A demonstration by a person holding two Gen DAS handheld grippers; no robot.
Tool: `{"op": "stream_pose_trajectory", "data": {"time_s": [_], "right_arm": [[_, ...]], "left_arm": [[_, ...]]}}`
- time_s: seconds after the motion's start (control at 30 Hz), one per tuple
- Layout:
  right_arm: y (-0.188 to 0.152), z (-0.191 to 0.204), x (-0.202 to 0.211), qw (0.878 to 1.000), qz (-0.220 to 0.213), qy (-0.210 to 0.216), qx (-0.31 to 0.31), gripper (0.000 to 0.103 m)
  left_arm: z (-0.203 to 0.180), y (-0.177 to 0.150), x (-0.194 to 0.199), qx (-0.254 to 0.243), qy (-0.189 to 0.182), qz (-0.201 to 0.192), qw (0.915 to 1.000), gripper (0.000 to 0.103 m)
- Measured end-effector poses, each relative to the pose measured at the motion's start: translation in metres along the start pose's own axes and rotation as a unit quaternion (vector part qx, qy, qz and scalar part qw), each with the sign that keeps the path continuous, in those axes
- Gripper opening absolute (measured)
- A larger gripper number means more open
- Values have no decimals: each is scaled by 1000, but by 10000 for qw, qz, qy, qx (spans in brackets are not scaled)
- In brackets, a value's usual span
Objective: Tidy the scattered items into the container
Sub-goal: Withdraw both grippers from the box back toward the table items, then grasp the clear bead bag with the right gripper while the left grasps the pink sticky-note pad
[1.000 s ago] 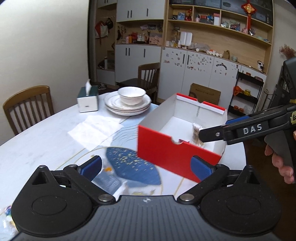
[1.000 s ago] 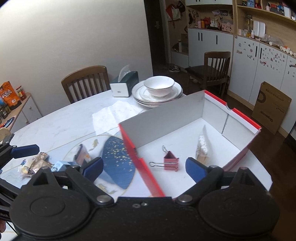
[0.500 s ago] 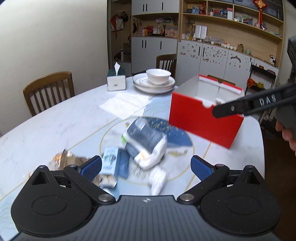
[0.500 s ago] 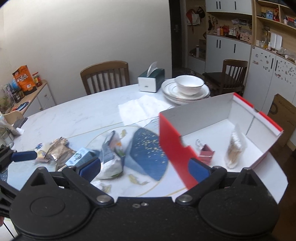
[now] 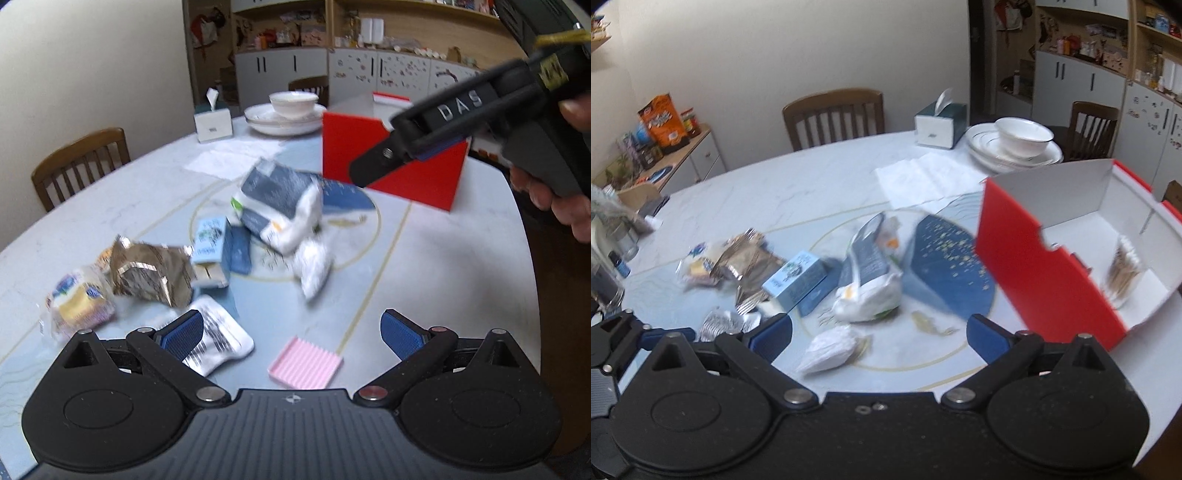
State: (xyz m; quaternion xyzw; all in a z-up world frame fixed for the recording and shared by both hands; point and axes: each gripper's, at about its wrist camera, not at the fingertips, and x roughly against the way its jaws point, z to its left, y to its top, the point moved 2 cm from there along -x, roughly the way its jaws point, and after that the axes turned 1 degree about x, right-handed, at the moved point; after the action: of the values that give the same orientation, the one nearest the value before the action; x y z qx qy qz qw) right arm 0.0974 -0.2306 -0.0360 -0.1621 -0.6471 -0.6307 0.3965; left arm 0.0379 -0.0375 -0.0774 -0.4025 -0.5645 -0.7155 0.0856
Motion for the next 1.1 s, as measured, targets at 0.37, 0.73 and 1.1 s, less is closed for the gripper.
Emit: {"op": "stream_pose_trajectory", "data": {"time_s": [0.37, 0.73, 1.1], "right_arm": [[-18, 25, -36, 9987, 442, 23, 247, 99], [-24, 41, -72, 9965, 726, -4, 403, 90], [-22, 43, -90, 9948, 911, -5, 453, 70]], "left_arm": [[0, -22, -20, -151, -326, 215, 9991, 102], [2, -30, -31, -80, -368, 345, 9987, 91], [1, -29, -34, -98, -330, 393, 9986, 67]]}}
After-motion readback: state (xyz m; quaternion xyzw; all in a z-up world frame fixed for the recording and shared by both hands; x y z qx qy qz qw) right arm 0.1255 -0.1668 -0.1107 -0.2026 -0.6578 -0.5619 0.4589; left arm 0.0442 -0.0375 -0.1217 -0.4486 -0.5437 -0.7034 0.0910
